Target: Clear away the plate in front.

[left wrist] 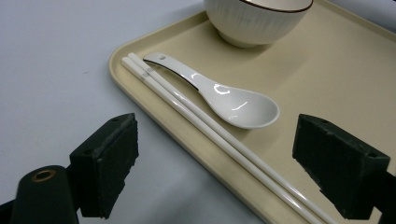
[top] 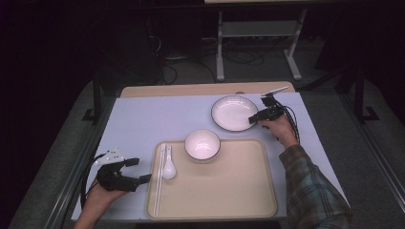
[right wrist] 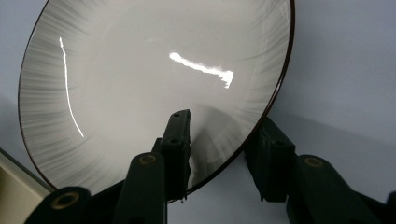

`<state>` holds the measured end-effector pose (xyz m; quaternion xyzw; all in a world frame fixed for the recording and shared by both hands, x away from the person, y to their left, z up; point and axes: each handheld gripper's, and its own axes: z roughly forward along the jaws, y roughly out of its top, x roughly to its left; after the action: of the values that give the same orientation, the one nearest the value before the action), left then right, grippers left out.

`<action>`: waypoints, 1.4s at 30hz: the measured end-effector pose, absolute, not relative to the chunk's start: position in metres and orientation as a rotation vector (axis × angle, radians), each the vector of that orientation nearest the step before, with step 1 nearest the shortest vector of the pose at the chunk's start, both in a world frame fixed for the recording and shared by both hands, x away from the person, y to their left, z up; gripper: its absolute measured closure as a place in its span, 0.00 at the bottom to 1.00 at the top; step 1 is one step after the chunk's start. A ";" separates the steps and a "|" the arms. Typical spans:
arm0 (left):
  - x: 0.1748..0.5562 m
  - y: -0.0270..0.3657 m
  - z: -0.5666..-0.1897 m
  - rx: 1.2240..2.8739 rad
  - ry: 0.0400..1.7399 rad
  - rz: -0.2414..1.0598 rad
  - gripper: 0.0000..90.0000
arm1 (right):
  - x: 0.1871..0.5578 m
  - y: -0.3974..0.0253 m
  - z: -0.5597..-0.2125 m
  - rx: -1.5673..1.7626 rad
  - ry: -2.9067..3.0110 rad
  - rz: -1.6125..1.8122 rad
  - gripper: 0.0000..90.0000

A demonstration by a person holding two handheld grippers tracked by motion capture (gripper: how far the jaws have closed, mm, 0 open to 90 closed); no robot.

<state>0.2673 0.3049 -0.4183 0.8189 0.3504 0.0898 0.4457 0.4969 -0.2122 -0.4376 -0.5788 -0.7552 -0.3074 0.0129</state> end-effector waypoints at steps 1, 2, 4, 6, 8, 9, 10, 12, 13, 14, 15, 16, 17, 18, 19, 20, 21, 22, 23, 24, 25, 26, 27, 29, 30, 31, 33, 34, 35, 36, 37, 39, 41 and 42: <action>0.267 0.305 -0.418 2.029 0.868 0.222 0.15 | 0.497 -0.213 -0.438 -1.802 -2.349 -0.961 0.69; 0.267 0.305 -0.418 2.028 0.869 0.223 0.15 | 0.497 -0.214 -0.438 -1.802 -2.341 -0.968 0.70; 0.267 0.305 -0.418 2.026 0.870 0.223 0.15 | 0.498 -0.216 -0.438 -1.801 -2.333 -0.980 0.72; 0.267 0.305 -0.418 2.028 0.870 0.224 0.15 | 0.498 -0.217 -0.438 -1.804 -2.330 -0.990 0.74; 0.267 0.305 -0.418 2.028 0.870 0.226 0.15 | 0.498 -0.218 -0.437 -1.813 -2.326 -1.009 0.76; 0.267 0.305 -0.418 2.026 0.872 0.225 0.15 | 0.498 -0.218 -0.437 -1.813 -2.330 -1.014 0.77; 0.267 0.306 -0.418 2.025 0.873 0.225 0.15 | 0.499 -0.218 -0.437 -1.814 -2.336 -1.020 0.77; 0.267 0.306 -0.418 2.026 0.873 0.225 0.15 | 0.499 -0.217 -0.436 -1.814 -2.343 -1.026 0.79; 0.267 0.306 -0.418 2.026 0.873 0.225 0.15 | 0.499 -0.217 -0.436 -1.812 -2.344 -1.039 0.80; 0.267 0.306 -0.418 2.025 0.874 0.225 0.15 | 0.499 -0.217 -0.435 -1.816 -2.339 -1.054 0.82; 0.267 0.306 -0.418 2.025 0.874 0.225 0.15 | 0.499 -0.217 -0.434 -1.817 -2.337 -1.068 0.84; 0.267 0.306 -0.418 2.025 0.875 0.225 0.15 | 0.499 -0.217 -0.432 -1.818 -2.335 -1.077 0.85; 0.267 0.306 -0.418 2.025 0.875 0.225 0.15 | 0.499 -0.217 -0.431 -1.815 -2.340 -1.089 0.86; 0.267 0.306 -0.418 2.025 0.875 0.225 0.15 | 0.498 -0.217 -0.430 -1.812 -2.340 -1.098 0.87; 0.267 0.307 -0.418 2.025 0.875 0.226 0.15 | 0.498 -0.217 -0.429 -1.810 -2.340 -1.103 0.88; 0.267 0.307 -0.418 2.025 0.876 0.226 0.15 | 0.498 -0.217 -0.428 -1.805 -2.342 -1.111 0.88; 0.266 0.307 -0.418 2.024 0.876 0.226 0.15 | 0.498 -0.218 -0.428 -1.800 -2.343 -1.122 0.89; 0.266 0.306 -0.418 2.025 0.876 0.227 0.15 | 0.497 -0.219 -0.427 -1.793 -2.337 -1.136 0.90; 0.266 0.306 -0.418 2.025 0.877 0.227 0.15 | 0.497 -0.219 -0.426 -1.789 -2.331 -1.152 0.91; 0.266 0.306 -0.418 2.026 0.877 0.227 0.15 | 0.496 -0.220 -0.425 -1.775 -2.327 -1.174 0.93; 0.266 0.306 -0.418 2.025 0.877 0.227 0.15 | 0.496 -0.221 -0.423 -1.769 -2.315 -1.193 0.94; 0.266 0.306 -0.418 2.026 0.877 0.228 0.15 | 0.495 -0.221 -0.422 -1.763 -2.304 -1.212 0.95; 0.266 0.306 -0.418 2.025 0.878 0.228 0.15 | 0.495 -0.221 -0.421 -1.760 -2.301 -1.226 0.95; 0.266 0.306 -0.418 2.026 0.877 0.228 0.15 | 0.494 -0.220 -0.418 -1.760 -2.305 -1.239 0.96; 0.266 0.306 -0.418 2.025 0.877 0.227 0.15 | 0.494 -0.220 -0.418 -1.759 -2.295 -1.257 0.97; 0.266 0.306 -0.418 2.026 0.877 0.229 0.15 | 0.494 -0.220 -0.417 -1.754 -2.300 -1.264 0.97; 0.266 0.306 -0.418 2.026 0.877 0.229 0.15 | 0.494 -0.218 -0.417 -1.764 -2.305 -1.271 0.97; 0.266 0.306 -0.418 2.024 0.878 0.228 0.15 | 0.493 -0.218 -0.417 -1.766 -2.307 -1.276 0.97; 0.266 0.307 -0.418 2.024 0.878 0.228 0.15 | 0.493 -0.218 -0.417 -1.768 -2.310 -1.281 0.97; 0.266 0.307 -0.418 2.024 0.877 0.228 0.15 | 0.493 -0.217 -0.416 -1.769 -2.307 -1.289 0.97; 0.266 0.307 -0.418 2.024 0.878 0.228 0.15 | 0.492 -0.217 -0.416 -1.772 -2.306 -1.300 0.97; 0.266 0.306 -0.418 2.025 0.878 0.228 0.15 | 0.492 -0.217 -0.414 -1.786 -2.318 -1.307 0.97; 0.266 0.306 -0.418 2.026 0.878 0.228 0.15 | 0.491 -0.217 -0.411 -1.803 -2.340 -1.317 0.97; 0.266 0.306 -0.418 2.026 0.877 0.228 0.15 | 0.491 -0.218 -0.409 -1.817 -2.341 -1.319 0.97</action>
<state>0.2662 0.3065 -0.4182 0.8174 0.3541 0.0918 0.4450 0.4911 -0.2182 -0.4092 -0.5594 -0.7208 -0.4062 -0.0513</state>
